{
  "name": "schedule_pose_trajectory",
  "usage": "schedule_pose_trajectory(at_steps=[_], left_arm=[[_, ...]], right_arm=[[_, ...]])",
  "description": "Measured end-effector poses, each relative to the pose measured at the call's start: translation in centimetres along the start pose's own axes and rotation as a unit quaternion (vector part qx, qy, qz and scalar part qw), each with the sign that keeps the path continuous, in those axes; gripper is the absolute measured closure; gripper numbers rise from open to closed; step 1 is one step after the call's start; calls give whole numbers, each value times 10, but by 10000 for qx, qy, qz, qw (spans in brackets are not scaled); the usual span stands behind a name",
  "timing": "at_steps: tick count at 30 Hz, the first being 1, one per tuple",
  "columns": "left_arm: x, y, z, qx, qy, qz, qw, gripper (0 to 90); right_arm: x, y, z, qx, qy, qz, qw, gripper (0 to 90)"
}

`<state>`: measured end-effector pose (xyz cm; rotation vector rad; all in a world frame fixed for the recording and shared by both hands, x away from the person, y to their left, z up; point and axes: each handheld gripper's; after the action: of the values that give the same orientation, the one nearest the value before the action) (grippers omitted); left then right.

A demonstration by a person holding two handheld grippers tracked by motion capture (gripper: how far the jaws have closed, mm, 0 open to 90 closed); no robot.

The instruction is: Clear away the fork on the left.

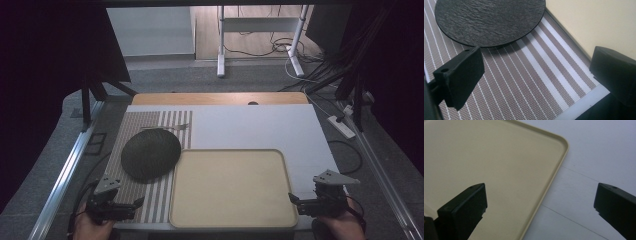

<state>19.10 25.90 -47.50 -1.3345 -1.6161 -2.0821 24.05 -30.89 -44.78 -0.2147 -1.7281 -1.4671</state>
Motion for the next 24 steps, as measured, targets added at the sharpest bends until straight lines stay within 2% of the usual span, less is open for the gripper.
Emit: schedule_pose_trajectory(at_steps=[1,10,24], left_arm=[[1,-1,2,64,-28,-30,10000,7],[2,-3,7,171,-290,-138,9993,20],[2,-3,8,208,-357,-147,9990,22]], right_arm=[[1,0,-1,-23,30,-21,10000,0],[2,-1,0,41,129,-18,9999,0],[0,-1,1,101,178,65,9998,0]])
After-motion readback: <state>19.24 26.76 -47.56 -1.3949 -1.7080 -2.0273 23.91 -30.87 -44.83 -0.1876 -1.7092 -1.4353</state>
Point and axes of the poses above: each handheld gripper's, and its own axes: x roughly backward along the jaws, y roughly out of its top, z roughly to its left, and after that the axes turned 6 degrees about -x, right-handed
